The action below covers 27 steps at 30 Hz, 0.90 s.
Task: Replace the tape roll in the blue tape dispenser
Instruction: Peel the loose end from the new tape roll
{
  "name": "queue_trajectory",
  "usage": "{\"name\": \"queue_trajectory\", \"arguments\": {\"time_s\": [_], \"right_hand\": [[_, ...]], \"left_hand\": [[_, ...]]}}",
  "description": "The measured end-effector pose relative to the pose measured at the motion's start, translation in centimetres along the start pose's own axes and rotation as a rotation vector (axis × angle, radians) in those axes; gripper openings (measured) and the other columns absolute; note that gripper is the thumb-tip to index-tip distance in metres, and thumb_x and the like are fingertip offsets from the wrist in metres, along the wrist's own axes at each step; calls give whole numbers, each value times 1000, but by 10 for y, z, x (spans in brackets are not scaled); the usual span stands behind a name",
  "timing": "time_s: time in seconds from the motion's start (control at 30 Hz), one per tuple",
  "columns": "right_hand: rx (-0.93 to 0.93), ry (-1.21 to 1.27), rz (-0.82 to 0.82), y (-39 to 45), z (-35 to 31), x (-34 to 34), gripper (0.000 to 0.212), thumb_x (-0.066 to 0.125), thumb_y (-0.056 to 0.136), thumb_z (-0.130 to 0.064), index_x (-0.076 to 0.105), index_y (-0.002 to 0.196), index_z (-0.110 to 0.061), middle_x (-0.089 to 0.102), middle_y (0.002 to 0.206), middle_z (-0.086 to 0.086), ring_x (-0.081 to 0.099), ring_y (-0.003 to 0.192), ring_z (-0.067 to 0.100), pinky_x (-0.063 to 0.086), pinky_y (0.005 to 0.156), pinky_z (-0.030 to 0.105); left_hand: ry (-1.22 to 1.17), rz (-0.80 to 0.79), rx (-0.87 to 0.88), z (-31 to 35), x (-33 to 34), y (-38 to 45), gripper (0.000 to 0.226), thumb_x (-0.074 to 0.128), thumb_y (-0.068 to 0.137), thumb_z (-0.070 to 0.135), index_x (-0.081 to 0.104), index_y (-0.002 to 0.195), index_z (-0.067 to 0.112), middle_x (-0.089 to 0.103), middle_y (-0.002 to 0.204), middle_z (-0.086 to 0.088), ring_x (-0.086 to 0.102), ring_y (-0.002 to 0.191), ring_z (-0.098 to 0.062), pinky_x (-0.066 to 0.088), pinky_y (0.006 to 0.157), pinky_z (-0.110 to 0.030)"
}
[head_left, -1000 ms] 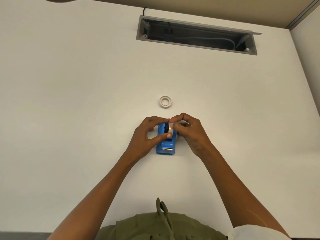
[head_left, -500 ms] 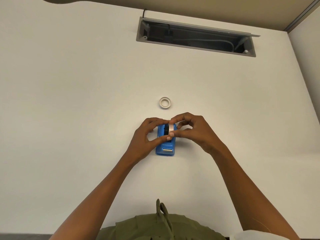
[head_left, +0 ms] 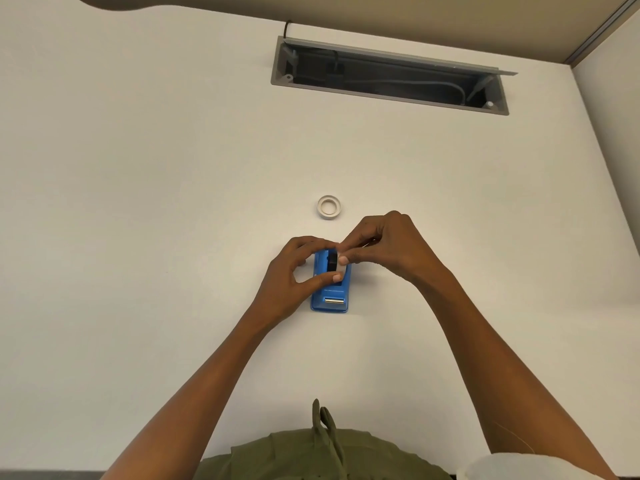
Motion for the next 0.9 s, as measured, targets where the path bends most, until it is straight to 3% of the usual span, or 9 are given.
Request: {"name": "queue_trajectory", "arguments": {"time_s": [0.13,0.37,0.53,0.9], "right_hand": [[0,-3,-2,1,0,0,12,80,68,-7,77,80,-7,72,80,7,67,70,16,54,71,27],[-24,42,54,-5,5,-2,11,70,80,-11,77,89,-11,73,78,-2,70,69,13,56,71,20],[-130,-24,151,-18,4,-4,10,77,74,-17,78,84,-18,70,82,-4,65,75,7,55,69,22],[-179,-192,141,-14,-5,1,5,76,74,-14,77,78,-16,66,74,-8,64,69,9,53,62,22]], "left_hand": [[-1,1,5,0,0,1,40,66,72,50,49,108,54,50,115,25,48,108,5,42,84,-13],[-10,8,3,-3,0,1,41,66,73,50,49,110,55,51,117,20,49,109,3,44,86,-18],[-5,4,20,-1,0,1,38,67,74,50,50,108,58,51,115,26,49,108,5,43,83,-11],[-2,-5,13,-2,0,1,39,66,74,50,49,108,59,52,118,21,49,110,3,43,85,-13]]}}
Point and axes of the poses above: each hand's wrist, its own y-axis towards the middle knuckle, its own x-axis out of the palm, z = x × y, the point moved 7 cm from there along y, towards the middle knuckle
